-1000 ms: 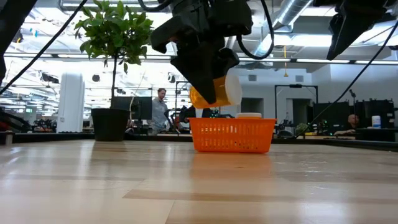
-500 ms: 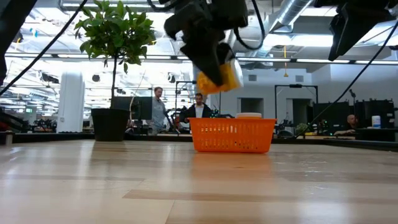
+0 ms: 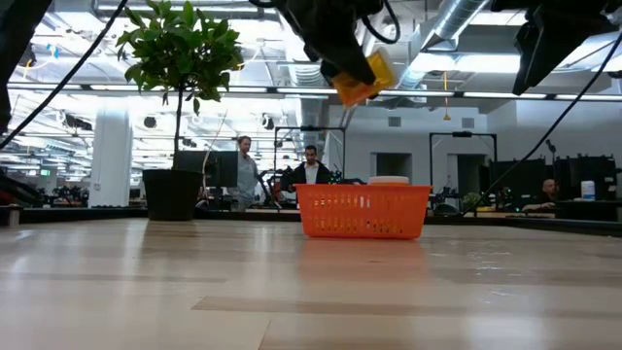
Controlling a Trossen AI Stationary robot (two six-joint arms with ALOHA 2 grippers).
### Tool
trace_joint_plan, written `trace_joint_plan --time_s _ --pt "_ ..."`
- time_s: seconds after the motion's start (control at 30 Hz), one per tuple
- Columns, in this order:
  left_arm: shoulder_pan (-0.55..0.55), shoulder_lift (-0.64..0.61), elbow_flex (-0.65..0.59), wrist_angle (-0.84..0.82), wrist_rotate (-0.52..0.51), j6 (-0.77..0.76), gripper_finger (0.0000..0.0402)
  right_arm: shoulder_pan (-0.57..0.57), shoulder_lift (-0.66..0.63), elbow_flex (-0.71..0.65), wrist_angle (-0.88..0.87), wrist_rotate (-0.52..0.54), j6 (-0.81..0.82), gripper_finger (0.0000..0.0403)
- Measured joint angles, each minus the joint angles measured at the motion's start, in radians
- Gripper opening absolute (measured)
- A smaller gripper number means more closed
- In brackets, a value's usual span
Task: Pick and place pill bottles into a basket
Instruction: Put the orange medicine bottle into the orange basket
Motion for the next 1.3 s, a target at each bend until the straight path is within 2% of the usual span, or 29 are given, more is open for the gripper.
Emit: trace_joint_plan --time_s 0.37,0.5,0.7,0.8,1.07,1.3 --pt "-0.042 -0.037 -0.091 0.106 0.036 -0.078 0.0194 0.000 0.000 0.000 0.000 0.044 0.015 0.0325" --pt "-0.040 -0.105 -0.210 0.233 -0.001 -0.119 0.0194 -0.005 0.000 0.000 -0.001 0.056 0.010 0.0325" --pt "-0.040 -0.239 -0.462 0.514 -0.076 -0.210 0.0194 -0.022 0.000 0.000 -0.002 0.053 0.009 0.0325" --pt "-0.039 -0.277 -0.547 0.638 -0.111 -0.232 0.0194 -0.034 0.000 0.000 -0.006 0.053 0.007 0.0325" --pt "-0.018 -0.284 -0.637 0.835 -0.123 -0.219 0.0194 -0.079 0.000 0.000 -0.018 0.053 -0.002 0.0325" --pt "-0.014 -0.283 -0.743 1.045 -0.184 -0.193 0.0194 -0.111 0.000 0.000 -0.020 0.053 -0.004 0.0325"
